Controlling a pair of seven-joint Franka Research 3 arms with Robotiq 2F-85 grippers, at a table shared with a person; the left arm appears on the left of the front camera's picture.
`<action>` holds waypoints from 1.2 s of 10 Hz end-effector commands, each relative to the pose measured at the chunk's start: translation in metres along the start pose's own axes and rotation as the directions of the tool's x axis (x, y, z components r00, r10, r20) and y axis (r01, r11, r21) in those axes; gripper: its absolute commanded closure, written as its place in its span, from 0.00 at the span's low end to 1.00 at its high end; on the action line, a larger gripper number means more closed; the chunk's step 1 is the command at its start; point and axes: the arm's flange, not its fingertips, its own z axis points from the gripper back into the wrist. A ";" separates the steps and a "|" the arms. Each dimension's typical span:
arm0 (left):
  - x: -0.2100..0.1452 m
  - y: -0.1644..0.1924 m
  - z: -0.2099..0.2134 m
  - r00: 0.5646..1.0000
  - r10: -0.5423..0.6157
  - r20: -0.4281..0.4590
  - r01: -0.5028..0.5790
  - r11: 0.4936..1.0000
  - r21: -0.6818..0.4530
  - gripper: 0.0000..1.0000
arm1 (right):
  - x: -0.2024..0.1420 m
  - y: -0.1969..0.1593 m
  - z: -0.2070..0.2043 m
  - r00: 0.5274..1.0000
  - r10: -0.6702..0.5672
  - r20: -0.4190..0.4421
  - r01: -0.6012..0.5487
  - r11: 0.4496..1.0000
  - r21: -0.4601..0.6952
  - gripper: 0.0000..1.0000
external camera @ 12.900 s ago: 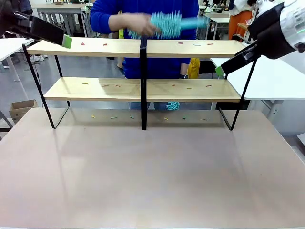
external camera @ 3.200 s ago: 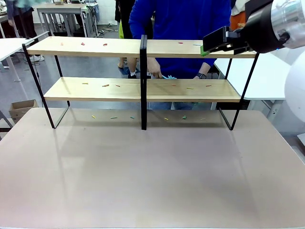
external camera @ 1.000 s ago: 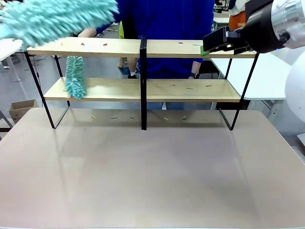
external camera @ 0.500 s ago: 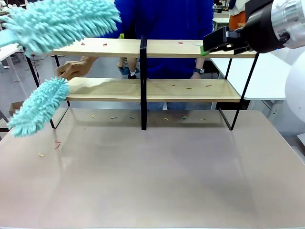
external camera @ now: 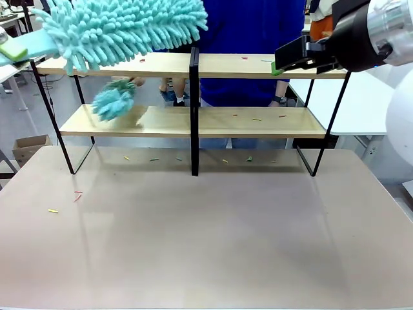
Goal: Clean the shelves.
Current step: Clean a randomly selected level of the Shelf with the Duster.
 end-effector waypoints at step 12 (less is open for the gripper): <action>0.030 0.034 -0.125 0.935 0.093 -0.342 -0.071 0.995 0.076 0.87 | 0.001 0.000 0.000 1.000 -0.003 0.001 0.003 1.000 0.003 0.00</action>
